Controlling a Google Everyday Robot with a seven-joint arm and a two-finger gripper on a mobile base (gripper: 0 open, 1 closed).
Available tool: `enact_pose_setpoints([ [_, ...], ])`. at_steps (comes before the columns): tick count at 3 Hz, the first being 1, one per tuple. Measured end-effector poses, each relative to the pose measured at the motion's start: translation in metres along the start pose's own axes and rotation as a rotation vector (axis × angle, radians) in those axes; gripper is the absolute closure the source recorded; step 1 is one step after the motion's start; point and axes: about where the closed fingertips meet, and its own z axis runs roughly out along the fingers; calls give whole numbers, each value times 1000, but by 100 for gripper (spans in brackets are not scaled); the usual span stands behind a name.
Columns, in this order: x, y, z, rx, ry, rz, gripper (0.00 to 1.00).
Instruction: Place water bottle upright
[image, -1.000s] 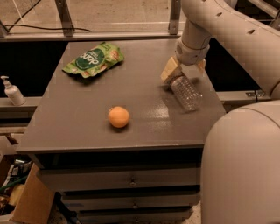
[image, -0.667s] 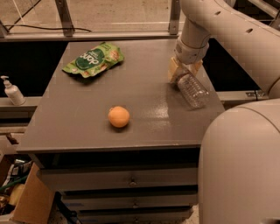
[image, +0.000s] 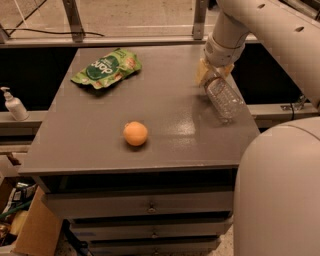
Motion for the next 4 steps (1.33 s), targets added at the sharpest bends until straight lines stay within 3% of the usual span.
enact_pose_setpoints([
  [1,-9,2,-27,-77,-91,-24,100],
  [2,-17,9,-51,-194,-196,-90,100],
  [4,-24,33,-80,-426,-425,-289,100],
])
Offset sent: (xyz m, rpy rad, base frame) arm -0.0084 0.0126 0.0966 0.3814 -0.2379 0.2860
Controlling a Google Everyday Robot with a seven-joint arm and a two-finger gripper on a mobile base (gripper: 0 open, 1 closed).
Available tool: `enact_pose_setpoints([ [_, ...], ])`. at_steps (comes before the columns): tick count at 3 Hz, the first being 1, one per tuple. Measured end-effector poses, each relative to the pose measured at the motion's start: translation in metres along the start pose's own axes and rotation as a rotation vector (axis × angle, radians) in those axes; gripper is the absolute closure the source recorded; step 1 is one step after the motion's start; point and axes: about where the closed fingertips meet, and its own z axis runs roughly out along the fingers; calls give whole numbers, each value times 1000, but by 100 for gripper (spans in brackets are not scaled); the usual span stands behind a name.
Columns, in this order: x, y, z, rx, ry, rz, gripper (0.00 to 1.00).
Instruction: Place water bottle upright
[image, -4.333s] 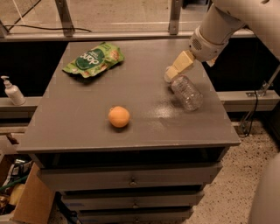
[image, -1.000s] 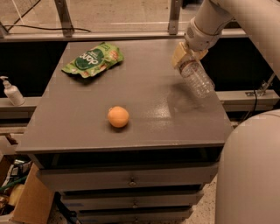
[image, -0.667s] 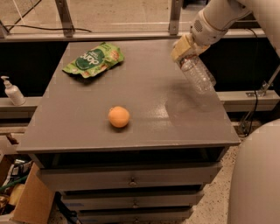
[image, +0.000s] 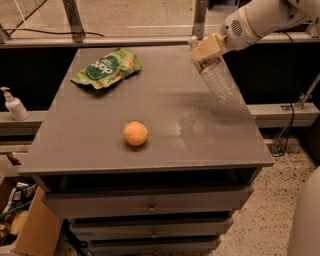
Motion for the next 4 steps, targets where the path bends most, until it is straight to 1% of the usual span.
enact_pose_setpoints([
  [1,-4,14,-4,-126,-82,-58,100],
  [2,-8,20,-2,-148,-94,-66,100],
  [3,-7,15,-3,-166,-138,-54,100],
  [4,-14,18,-5,-205,-254,-51,100],
])
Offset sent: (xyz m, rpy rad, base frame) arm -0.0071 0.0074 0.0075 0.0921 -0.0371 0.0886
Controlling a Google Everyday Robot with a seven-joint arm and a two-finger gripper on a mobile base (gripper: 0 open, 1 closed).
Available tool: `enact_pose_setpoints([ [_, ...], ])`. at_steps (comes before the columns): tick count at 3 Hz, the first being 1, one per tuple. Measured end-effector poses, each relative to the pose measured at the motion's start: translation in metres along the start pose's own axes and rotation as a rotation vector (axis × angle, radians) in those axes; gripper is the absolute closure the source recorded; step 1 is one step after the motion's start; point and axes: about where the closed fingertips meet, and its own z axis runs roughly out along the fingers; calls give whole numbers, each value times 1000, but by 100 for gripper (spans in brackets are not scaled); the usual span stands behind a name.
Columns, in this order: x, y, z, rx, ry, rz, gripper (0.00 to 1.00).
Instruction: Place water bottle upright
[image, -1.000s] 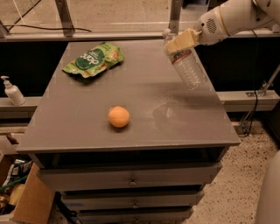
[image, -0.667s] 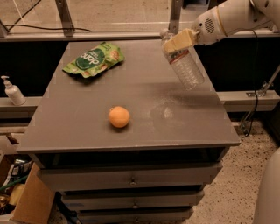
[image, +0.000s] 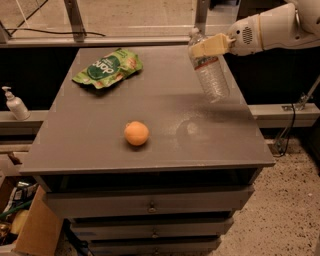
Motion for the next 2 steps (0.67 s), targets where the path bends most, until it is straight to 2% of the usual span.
enact_pose_setpoints([
  [1,-14,3,2,-22,-159,-30,100],
  [2,-25,6,3,-33,-298,-85,100],
])
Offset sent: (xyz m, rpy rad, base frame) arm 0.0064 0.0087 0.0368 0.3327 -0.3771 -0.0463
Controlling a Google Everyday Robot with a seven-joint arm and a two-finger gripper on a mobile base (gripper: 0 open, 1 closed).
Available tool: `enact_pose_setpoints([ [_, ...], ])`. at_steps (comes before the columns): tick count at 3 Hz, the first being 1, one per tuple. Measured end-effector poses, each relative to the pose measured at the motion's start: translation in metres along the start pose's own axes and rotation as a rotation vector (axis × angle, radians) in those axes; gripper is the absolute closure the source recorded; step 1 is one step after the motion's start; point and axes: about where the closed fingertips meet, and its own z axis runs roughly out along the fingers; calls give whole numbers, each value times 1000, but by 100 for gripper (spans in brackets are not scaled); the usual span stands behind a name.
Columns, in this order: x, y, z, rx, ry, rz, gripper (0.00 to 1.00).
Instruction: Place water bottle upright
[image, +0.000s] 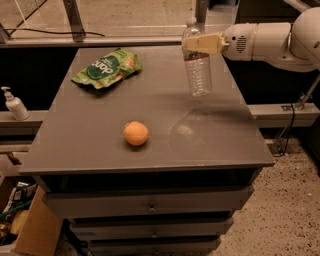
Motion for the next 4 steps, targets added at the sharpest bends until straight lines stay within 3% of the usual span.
enact_pose_setpoints([
  [2,-5,4,5,-9,-14,-25,100],
  [4,-1,6,7,-34,-104,-128,100],
])
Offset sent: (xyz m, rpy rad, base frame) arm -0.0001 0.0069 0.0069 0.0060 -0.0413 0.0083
